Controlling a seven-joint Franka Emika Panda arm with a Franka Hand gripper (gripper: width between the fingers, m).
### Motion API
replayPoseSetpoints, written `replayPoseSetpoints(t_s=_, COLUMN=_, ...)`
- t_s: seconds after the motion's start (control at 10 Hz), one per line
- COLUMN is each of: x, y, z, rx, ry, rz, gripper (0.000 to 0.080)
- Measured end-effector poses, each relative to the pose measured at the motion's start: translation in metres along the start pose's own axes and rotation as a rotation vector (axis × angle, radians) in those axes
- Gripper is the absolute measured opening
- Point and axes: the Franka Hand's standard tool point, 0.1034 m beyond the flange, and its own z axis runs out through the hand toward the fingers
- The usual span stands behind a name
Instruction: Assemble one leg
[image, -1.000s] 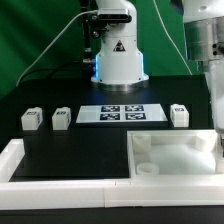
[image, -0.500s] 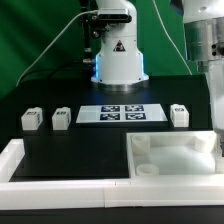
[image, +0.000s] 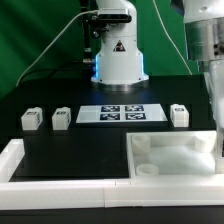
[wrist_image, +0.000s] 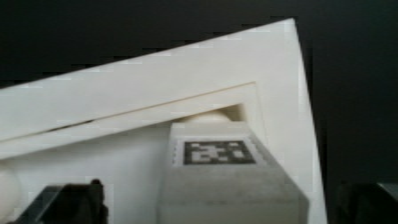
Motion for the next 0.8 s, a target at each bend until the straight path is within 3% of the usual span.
replayPoseSetpoints(t_s=0.2, x=-0.003, y=0.001, z=-0.011, rx=0.021, ry=-0.021, rz=-0.011, gripper=0.0649)
replayPoseSetpoints(t_s=0.4, x=-0.010, y=-0.009, z=-0.030, rx=0.049, ry=-0.038, rz=-0.042, gripper=0.0649)
replayPoseSetpoints(t_s=0.8, x=-0.010, y=-0.008, z=-0.030, rx=0.050, ry=-0.038, rz=-0.063, gripper=0.0649)
